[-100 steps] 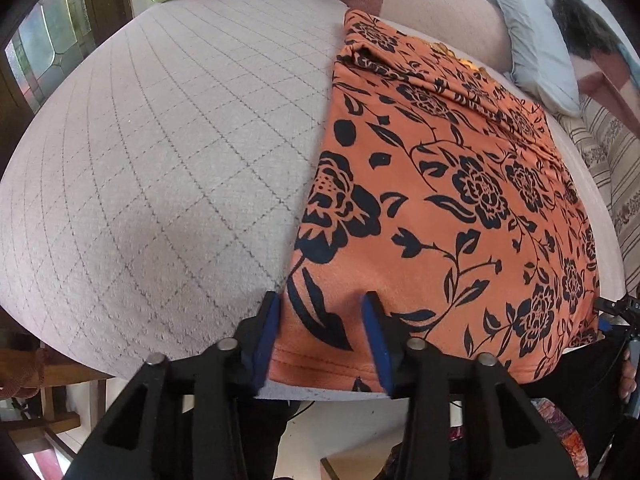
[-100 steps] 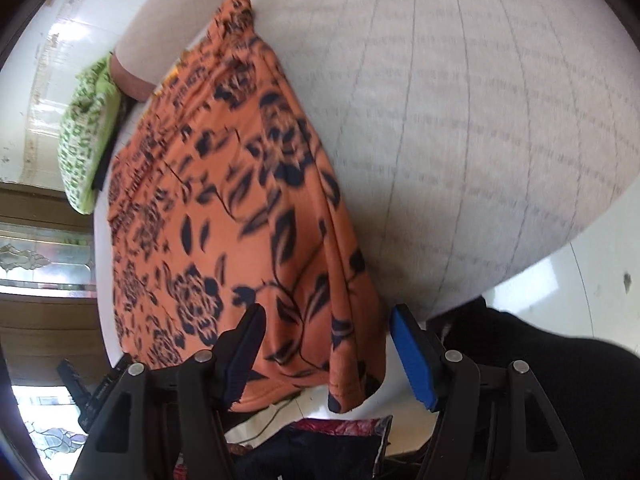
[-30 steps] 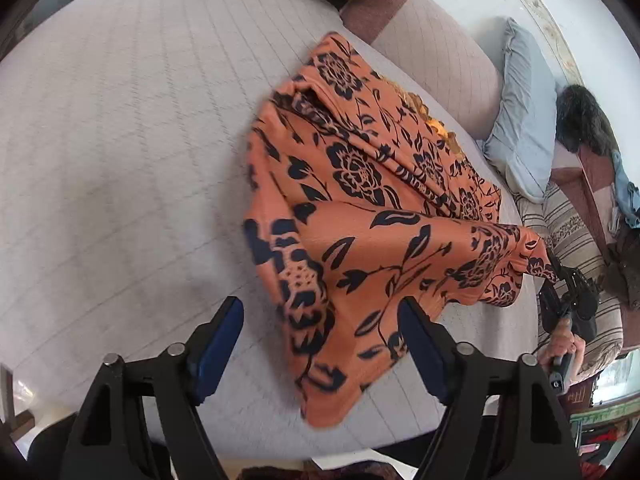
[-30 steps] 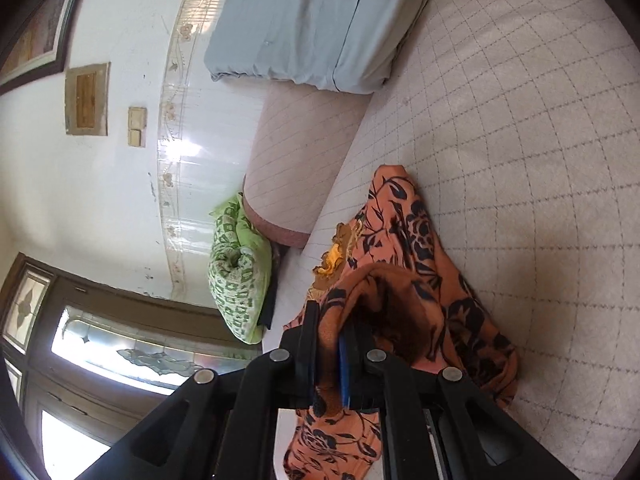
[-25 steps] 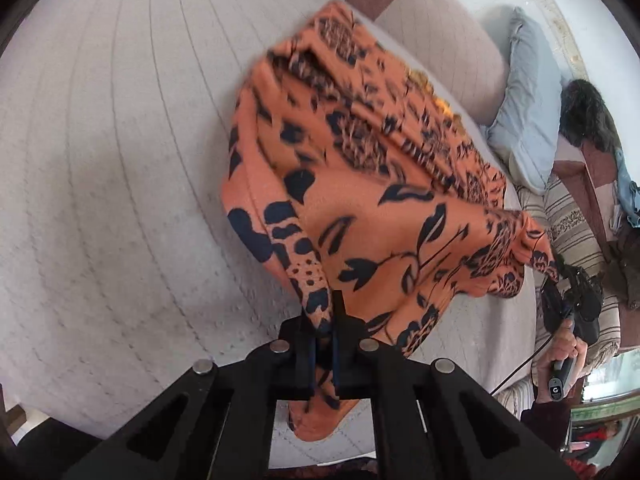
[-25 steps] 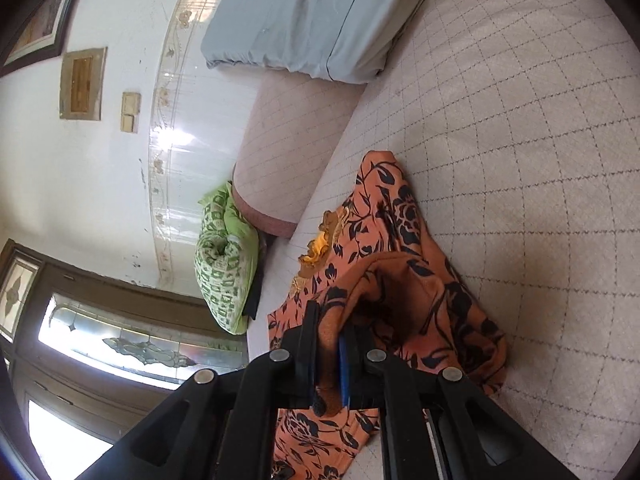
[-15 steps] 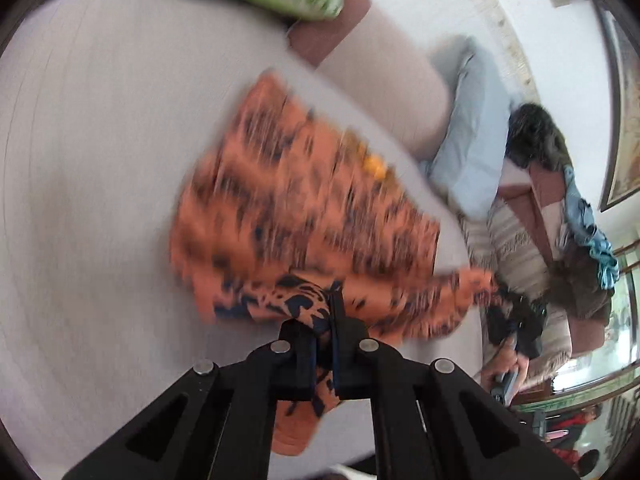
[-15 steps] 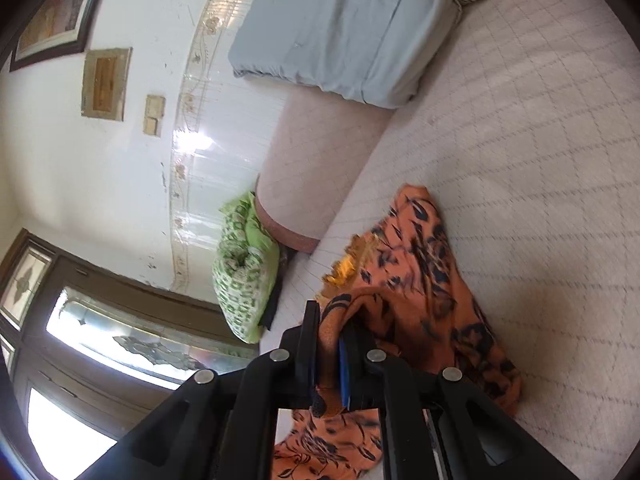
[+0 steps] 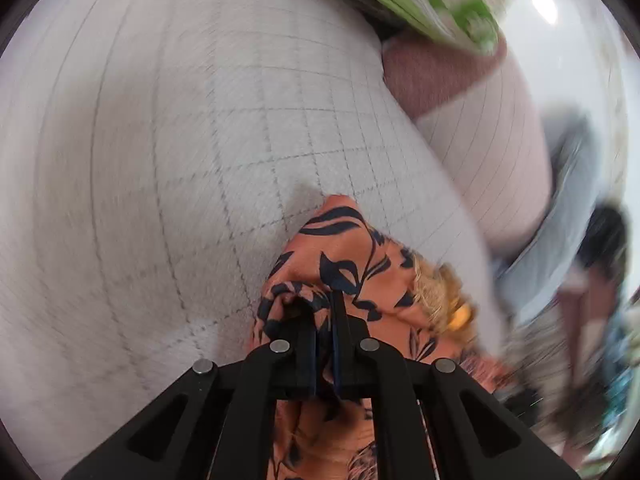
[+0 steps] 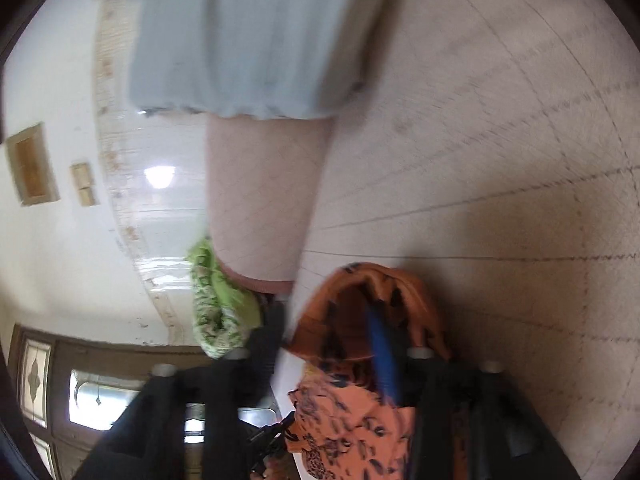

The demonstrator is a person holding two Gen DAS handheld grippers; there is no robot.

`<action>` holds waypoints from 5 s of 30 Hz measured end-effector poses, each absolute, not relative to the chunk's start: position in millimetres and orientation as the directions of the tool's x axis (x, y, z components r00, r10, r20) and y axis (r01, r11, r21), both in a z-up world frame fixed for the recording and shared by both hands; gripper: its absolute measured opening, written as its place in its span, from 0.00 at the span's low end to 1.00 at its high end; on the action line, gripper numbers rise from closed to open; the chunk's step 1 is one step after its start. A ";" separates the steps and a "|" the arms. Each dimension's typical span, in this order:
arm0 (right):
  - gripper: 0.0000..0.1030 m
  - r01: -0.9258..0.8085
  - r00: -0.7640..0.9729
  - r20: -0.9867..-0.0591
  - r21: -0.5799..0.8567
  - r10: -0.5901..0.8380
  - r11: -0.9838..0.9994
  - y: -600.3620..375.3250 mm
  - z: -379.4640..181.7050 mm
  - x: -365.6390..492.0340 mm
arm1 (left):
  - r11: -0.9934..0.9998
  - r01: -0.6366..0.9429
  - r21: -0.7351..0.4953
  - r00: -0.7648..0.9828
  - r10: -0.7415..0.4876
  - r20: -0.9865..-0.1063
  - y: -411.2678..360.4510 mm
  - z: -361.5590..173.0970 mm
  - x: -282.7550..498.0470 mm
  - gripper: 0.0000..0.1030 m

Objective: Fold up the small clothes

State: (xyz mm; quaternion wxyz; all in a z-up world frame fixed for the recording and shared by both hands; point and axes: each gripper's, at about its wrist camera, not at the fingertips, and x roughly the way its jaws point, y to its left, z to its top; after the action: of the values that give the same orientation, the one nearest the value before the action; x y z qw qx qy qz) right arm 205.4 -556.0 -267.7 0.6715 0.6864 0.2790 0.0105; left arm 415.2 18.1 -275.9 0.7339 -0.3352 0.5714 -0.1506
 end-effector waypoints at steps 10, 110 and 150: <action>0.61 0.272 0.836 -0.445 0.845 0.323 0.461 -483.3 -168.6 170.5 | 0.755 -0.053 -0.654 0.731 -0.417 -0.541 49.4 -160.2 283.9 0.70; 0.37 0.348 0.595 -0.782 0.457 0.184 0.819 -334.4 -196.5 144.5 | 0.982 -0.120 -0.144 0.539 -0.058 -0.841 49.1 -214.5 300.0 0.70; 0.36 0.248 0.724 -0.642 0.584 0.254 0.773 -309.8 -208.1 188.2 | 0.516 -0.249 -0.819 0.559 -0.614 -0.557 40.5 -292.7 293.4 0.26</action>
State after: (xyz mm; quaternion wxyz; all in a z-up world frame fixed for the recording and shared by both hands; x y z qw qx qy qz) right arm 188.2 -309.8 -208.1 0.8650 0.3370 0.3717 0.0018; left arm 293.4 40.5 -292.7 0.7435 -0.4762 0.4532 -0.1228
